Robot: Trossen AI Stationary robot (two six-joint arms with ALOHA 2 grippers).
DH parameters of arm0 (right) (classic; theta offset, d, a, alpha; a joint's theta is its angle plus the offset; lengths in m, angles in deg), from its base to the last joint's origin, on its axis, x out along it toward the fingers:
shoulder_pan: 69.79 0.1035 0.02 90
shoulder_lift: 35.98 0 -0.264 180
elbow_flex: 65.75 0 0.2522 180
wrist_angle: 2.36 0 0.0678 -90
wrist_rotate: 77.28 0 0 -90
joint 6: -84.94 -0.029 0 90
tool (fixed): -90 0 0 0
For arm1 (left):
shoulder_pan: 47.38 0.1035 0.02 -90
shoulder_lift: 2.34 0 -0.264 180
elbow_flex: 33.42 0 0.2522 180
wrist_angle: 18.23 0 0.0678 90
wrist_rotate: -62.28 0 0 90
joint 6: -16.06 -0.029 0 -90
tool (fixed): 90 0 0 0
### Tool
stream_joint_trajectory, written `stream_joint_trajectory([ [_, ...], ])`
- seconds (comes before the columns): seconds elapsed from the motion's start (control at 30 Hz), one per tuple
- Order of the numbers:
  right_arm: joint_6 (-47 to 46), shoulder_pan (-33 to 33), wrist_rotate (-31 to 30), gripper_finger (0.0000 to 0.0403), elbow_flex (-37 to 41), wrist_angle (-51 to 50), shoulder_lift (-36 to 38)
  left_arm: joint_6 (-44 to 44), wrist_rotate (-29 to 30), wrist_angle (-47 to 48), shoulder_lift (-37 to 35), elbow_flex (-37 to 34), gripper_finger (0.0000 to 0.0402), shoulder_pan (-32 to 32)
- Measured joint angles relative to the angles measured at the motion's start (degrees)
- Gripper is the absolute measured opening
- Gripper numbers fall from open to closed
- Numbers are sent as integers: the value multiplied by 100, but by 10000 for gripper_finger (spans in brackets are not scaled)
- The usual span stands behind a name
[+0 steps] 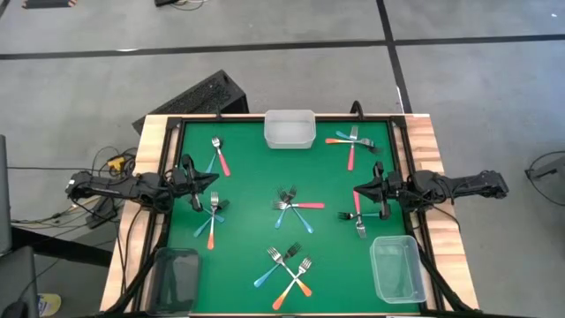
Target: Sort silverware by color (type)
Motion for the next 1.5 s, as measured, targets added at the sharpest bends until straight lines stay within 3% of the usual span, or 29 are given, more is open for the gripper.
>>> stream_joint_trajectory([
  [1.0,0,0,0,35,0,2,0,7,4,-2,0,-1,0,0],
  [1.13,71,0,-1,35,0,7,0,316,-3,-2,0,0,0,-1],
  [1.5,144,0,-9,35,0,1077,2,365,2,-69,-2,-1,0,-2],
])
